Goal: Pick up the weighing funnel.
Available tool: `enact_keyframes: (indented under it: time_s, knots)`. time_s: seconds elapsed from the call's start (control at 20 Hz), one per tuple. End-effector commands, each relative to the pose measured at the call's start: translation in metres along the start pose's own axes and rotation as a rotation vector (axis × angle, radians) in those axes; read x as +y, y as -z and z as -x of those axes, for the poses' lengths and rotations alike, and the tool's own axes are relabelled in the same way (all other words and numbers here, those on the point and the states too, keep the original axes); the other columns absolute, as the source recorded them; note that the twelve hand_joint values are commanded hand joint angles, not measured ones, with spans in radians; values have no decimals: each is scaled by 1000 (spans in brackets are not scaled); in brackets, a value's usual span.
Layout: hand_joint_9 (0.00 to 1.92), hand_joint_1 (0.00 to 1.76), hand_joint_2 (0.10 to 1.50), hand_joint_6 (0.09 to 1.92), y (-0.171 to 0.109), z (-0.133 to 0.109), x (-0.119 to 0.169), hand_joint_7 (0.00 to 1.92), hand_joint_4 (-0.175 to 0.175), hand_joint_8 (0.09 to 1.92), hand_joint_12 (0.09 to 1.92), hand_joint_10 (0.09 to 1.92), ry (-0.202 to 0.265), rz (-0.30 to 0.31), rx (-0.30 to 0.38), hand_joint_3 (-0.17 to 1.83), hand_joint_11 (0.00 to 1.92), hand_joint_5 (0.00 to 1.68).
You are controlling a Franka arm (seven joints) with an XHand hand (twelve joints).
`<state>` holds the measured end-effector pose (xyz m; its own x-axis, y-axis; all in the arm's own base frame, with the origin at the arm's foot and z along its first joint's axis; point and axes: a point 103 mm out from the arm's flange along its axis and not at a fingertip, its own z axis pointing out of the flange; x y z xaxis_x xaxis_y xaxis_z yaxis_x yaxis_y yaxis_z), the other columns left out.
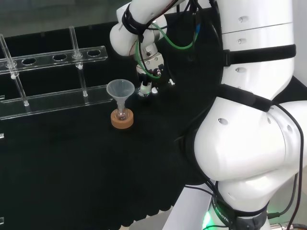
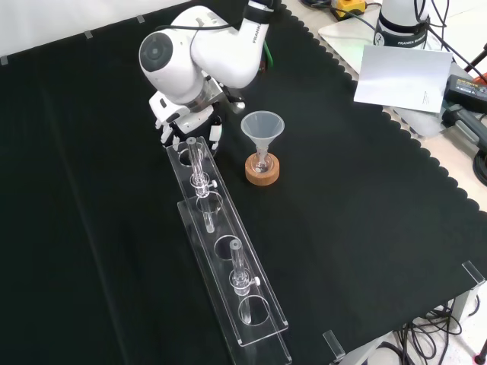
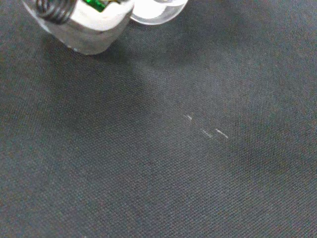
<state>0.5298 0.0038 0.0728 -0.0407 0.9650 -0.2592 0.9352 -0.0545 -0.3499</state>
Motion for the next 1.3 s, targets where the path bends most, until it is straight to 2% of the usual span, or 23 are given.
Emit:
enact_keyframes:
  time_s: [0.05, 0.5, 0.8, 1.1, 1.3]
  knots:
    - [956, 1129, 722, 478, 11, 8, -2, 676, 175, 638, 1188, 432, -26, 60, 9, 487, 684, 1342]
    - [1020, 1134, 670, 545, 35, 29, -13, 696, 175, 648, 1107, 377, -66, 86, 40, 594, 791, 1328]
    - [1039, 1132, 675, 577, 31, 39, -20, 701, 175, 655, 1068, 351, -98, 79, 140, 594, 830, 1311]
    - [1048, 1131, 678, 588, 36, 48, -29, 706, 175, 660, 1058, 342, -125, 102, 208, 592, 852, 1305]
    - [1053, 1129, 682, 598, 42, 57, -36, 701, 175, 661, 1045, 334, -136, 126, 227, 590, 861, 1299]
